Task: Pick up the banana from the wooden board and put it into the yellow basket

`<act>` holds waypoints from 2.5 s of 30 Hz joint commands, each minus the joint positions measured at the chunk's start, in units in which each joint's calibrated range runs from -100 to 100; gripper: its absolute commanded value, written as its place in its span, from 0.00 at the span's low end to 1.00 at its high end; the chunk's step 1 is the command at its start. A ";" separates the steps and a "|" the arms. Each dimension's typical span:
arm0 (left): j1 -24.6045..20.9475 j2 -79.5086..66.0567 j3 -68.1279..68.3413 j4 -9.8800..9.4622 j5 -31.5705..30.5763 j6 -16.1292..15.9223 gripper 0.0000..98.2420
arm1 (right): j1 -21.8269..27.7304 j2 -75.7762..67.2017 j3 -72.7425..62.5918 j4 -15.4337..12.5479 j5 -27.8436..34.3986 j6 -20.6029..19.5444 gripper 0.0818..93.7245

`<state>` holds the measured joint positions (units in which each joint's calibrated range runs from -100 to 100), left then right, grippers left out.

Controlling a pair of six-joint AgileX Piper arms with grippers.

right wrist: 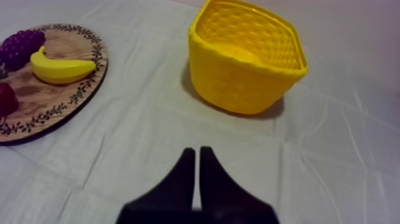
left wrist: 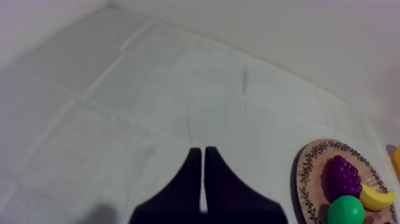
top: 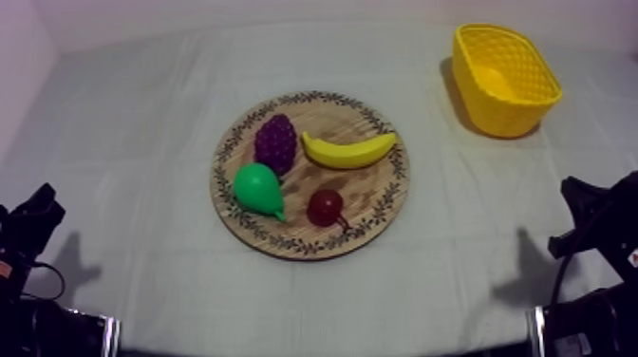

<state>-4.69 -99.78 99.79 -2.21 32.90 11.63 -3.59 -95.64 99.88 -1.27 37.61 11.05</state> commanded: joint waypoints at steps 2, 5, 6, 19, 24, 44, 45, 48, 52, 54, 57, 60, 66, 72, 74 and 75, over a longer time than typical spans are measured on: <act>0.02 -0.05 -0.01 0.03 0.00 0.02 0.00 | 0.00 -0.03 0.01 -0.03 0.05 0.01 0.00; 0.02 -0.05 -0.01 0.03 0.00 0.02 0.00 | 0.00 -0.03 0.01 -0.03 0.05 0.01 0.00; 0.02 -0.05 -0.01 0.03 0.00 0.02 0.00 | 0.00 -0.03 0.01 -0.03 0.05 0.01 0.00; 0.02 -0.05 -0.01 0.03 0.00 0.02 0.00 | 0.00 -0.03 0.01 -0.03 0.05 0.01 0.00; 0.02 -0.05 -0.01 0.03 0.00 0.02 0.00 | 0.00 -0.03 0.01 -0.03 0.05 0.01 0.00; 0.02 -0.05 -0.01 0.03 0.00 0.00 0.00 | 0.06 3.34 -2.04 0.04 -0.90 0.97 0.01; 0.02 -0.05 -0.01 0.03 0.00 0.01 0.00 | 0.09 4.29 -3.12 0.11 -0.78 0.96 0.01; 0.02 -0.05 -0.01 0.03 0.00 0.00 0.00 | 0.23 7.82 -7.63 0.25 -0.04 0.72 0.01; 0.02 -0.05 -0.01 0.03 0.00 0.02 0.00 | 0.51 13.64 -15.14 0.14 2.03 1.06 0.01; 0.02 -0.05 -0.01 0.03 0.00 -0.01 0.00 | 0.73 16.95 -19.36 -0.16 3.78 1.60 0.01; 0.02 -0.05 -0.01 0.03 0.00 0.01 0.00 | 1.15 21.98 -26.02 -0.69 6.29 2.46 0.01; 0.02 -0.05 -0.01 0.03 0.00 0.00 0.00 | 1.58 27.05 -32.78 -1.19 8.62 3.16 0.01; 0.02 -0.05 -0.01 0.03 0.00 0.02 0.00 | 1.58 37.21 -46.20 -1.21 14.46 3.79 0.01; 0.02 -0.05 -0.01 0.03 0.00 0.02 0.00 | 0.48 45.93 -56.11 -1.19 20.24 5.27 0.01; 0.02 -0.05 -0.01 0.03 0.00 0.02 0.00 | -0.14 48.39 -58.13 -1.05 21.44 5.75 0.01; 0.02 -0.05 -0.01 0.03 0.00 0.00 0.00 | -0.51 49.63 -59.07 -0.98 22.01 6.07 0.01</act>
<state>-4.69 -99.78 99.79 -2.21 32.90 11.63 -3.79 -48.70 43.54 -2.31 59.02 16.80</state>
